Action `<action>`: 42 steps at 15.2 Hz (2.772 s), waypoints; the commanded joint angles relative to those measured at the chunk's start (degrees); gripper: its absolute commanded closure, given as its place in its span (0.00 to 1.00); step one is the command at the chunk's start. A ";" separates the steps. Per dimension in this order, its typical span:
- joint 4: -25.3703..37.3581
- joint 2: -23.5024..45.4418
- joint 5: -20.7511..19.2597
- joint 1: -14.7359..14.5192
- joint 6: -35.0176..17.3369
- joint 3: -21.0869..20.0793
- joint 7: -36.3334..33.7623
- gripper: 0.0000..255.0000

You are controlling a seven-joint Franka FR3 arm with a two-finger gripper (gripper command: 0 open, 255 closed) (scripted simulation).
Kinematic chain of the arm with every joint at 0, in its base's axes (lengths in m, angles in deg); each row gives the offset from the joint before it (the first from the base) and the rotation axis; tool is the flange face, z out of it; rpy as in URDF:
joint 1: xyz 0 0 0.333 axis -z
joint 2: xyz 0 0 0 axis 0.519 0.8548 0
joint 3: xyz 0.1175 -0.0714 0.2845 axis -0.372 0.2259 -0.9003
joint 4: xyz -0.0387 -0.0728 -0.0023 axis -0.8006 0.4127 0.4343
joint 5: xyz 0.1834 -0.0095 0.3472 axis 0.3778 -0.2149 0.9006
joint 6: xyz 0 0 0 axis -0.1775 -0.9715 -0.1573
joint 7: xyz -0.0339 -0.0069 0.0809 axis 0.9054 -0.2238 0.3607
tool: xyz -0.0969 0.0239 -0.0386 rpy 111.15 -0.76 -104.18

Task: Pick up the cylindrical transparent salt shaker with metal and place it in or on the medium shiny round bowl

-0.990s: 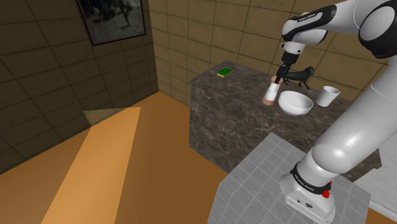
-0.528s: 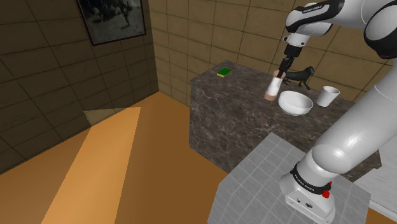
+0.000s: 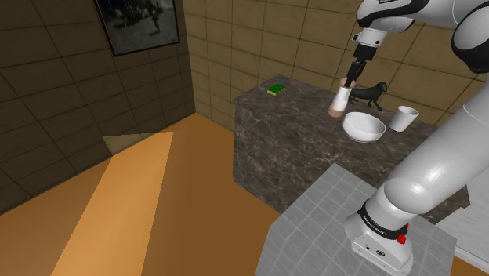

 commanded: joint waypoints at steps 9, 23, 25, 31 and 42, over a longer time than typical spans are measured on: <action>7.80 0.17 -0.56 1.65 7.94 2.07 3.27 1.00; 20.75 8.03 2.31 9.66 16.55 11.24 20.40 1.00; 18.70 7.44 1.89 9.41 14.86 11.10 20.17 1.00; 13.06 6.24 1.06 8.99 9.97 10.80 19.75 1.00; 4.40 6.01 0.95 8.85 1.46 10.69 20.05 1.00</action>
